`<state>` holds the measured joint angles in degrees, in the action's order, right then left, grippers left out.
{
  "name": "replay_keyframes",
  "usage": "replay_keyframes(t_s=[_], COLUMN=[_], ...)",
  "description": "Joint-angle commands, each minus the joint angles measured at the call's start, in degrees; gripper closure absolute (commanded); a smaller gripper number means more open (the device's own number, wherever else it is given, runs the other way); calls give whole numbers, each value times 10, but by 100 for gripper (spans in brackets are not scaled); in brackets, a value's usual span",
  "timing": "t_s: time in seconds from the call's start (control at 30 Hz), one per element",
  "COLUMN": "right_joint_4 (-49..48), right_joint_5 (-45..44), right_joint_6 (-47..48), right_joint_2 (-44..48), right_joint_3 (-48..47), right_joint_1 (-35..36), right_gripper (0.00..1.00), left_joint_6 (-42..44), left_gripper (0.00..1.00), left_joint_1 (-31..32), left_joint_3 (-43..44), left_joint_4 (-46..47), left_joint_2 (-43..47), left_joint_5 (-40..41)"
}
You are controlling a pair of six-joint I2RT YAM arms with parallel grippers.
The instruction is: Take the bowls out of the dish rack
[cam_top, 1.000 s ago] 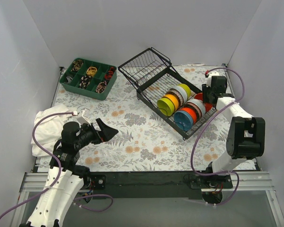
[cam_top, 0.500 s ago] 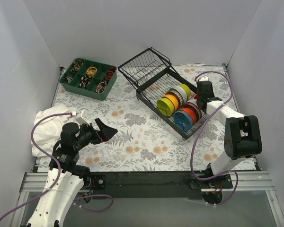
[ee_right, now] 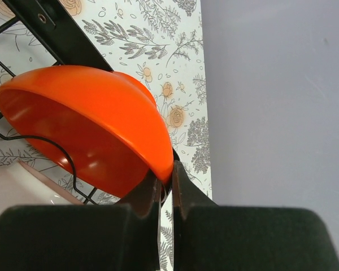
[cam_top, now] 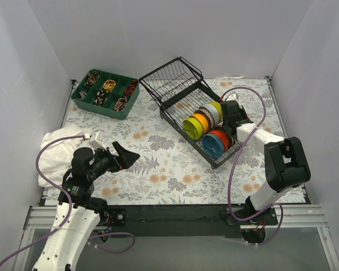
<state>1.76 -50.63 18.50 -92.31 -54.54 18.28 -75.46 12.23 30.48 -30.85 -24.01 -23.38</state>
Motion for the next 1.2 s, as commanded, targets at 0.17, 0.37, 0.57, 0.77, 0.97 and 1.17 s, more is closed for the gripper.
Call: replay_keyframes(t_s=[0.17,0.37,0.57,0.77,0.97,1.17], right_joint_4=[-192,-214,-222,-222,-176,-97], right_joint_5=[-159,-187,-209,-169,-110,-43], right_joint_6=[14,26,28,39,36,9], right_joint_2=[17,17,6,20,44,68], right_joint_3=[-23,-21,-17,5,22,19], right_joint_1=[42,65,72,74,73,72], right_gripper=[99,99,99,99,80,59], left_joint_6=[1,1,0,1,1,1], left_gripper=[2,2,2,2,2,2], left_joint_1=[3,3,3,3,3,3], left_joint_3=[-4,-5,-5,-5,-5,-6], left_joint_4=[2,2,0,0,1,1], left_joint_2=[12,16,19,19,16,14], left_joint_5=[3,5,5,4,3,2])
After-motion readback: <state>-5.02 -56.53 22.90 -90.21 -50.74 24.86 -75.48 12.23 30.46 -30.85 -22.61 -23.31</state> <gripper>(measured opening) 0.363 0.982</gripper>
